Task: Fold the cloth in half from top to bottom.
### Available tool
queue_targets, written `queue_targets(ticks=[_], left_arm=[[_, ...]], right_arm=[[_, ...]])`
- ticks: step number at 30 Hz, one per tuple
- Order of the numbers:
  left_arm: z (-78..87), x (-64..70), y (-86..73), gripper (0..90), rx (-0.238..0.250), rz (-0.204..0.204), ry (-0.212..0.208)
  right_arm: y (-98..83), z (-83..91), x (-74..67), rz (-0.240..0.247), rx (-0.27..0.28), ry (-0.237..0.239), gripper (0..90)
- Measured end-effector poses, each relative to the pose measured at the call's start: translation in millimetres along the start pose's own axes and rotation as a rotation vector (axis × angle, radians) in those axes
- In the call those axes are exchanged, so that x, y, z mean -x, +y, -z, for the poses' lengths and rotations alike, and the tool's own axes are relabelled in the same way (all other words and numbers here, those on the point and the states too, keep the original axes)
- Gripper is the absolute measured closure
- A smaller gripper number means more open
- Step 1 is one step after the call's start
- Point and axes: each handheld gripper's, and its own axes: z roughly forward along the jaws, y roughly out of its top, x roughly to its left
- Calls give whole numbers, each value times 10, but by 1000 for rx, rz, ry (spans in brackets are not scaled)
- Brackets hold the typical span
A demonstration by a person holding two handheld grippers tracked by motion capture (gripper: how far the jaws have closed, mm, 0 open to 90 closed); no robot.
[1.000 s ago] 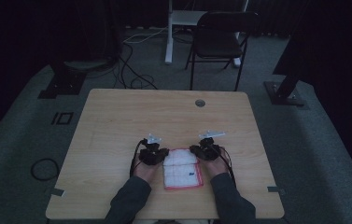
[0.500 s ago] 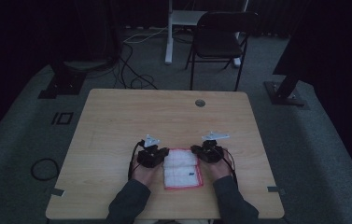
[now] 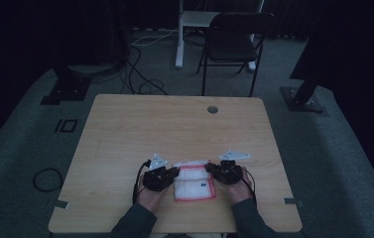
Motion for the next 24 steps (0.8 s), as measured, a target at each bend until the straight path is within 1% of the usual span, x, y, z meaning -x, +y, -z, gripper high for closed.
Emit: queue_targets(ticks=[4, 6, 9, 12, 16, 17, 19, 22, 24], left_arm=[[27, 38, -79, 816, -10, 2, -11], [34, 44, -95, 811, -13, 6, -14], [62, 74, -152, 807, -21, -1, -21], [86, 83, -192, 806, -23, -3, -23], [108, 90, -251, 805, -29, -4, -29], [108, 90, -251, 802, -29, -4, -29], [124, 106, -288, 797, -31, 2, -40], [145, 133, -325, 789, -34, -7, -48], [154, 141, -339, 779, -37, -7, -51]], right_arm=[[-46, 55, -18, 1, -1, 7, 817], [-55, 69, -24, 2, -2, 10, 815], [-89, 116, -36, 9, -10, 13, 805], [-100, 160, -40, 8, 4, 18, 764], [-78, 243, -36, 4, 36, 13, 720], [-78, 243, -36, 4, 36, 13, 720], [-65, 288, -27, 0, 55, 8, 705], [-63, 313, -22, -1, 64, 6, 698], [-63, 322, -21, -1, 68, 6, 697]])
